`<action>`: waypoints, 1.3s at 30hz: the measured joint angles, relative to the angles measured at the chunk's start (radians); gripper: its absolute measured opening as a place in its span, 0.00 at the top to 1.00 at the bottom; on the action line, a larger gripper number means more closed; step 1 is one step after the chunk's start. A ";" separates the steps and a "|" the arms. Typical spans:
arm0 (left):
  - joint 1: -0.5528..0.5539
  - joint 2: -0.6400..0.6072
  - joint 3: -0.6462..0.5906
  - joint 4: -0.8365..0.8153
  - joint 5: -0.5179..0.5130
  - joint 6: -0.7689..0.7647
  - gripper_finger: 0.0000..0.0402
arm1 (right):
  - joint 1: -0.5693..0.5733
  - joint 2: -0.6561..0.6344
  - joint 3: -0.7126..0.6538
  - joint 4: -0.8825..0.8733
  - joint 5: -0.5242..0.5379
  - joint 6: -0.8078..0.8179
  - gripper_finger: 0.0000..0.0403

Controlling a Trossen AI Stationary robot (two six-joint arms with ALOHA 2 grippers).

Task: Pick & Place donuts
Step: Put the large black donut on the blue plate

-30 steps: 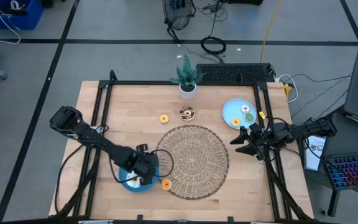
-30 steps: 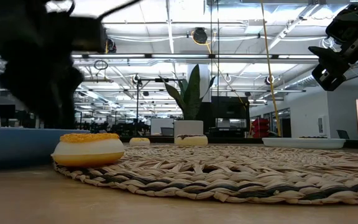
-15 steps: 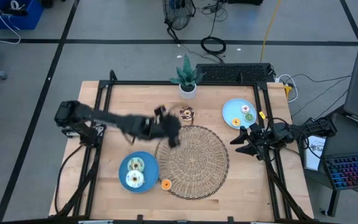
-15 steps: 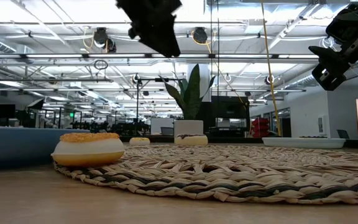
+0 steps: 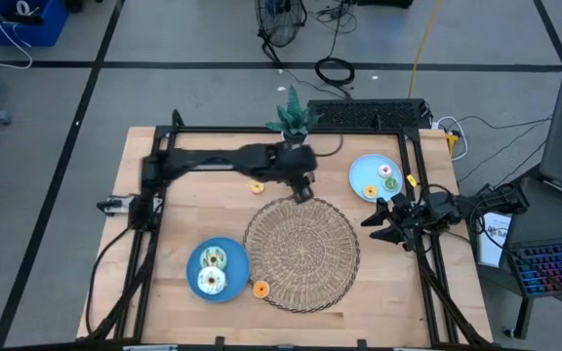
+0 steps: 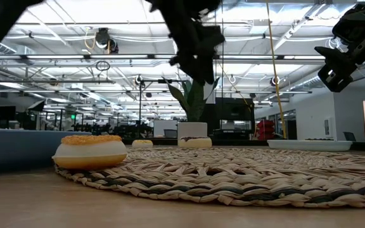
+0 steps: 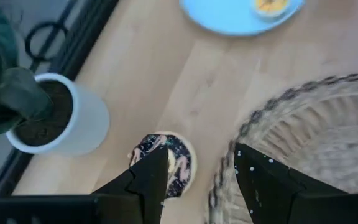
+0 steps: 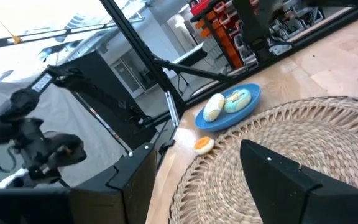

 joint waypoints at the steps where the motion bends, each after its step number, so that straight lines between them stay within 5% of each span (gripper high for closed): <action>1: 0.007 0.043 0.058 -0.054 0.000 -0.016 0.54 | 0.000 0.002 0.000 0.003 0.000 0.000 0.46; 6: 0.067 0.223 0.242 -0.241 0.103 -0.109 0.54 | 0.000 0.004 0.000 0.004 0.000 0.000 0.46; 11: 0.141 0.264 0.231 -0.213 0.235 -0.190 0.53 | 0.000 0.004 0.000 0.002 0.000 0.000 0.46; 26: 0.199 0.262 0.127 -0.233 0.153 -0.278 0.19 | 0.000 0.004 0.000 0.003 0.000 0.000 0.46; 39: 0.198 0.261 0.018 -0.148 0.155 -0.319 0.30 | 0.000 0.004 0.000 0.003 0.000 0.000 0.46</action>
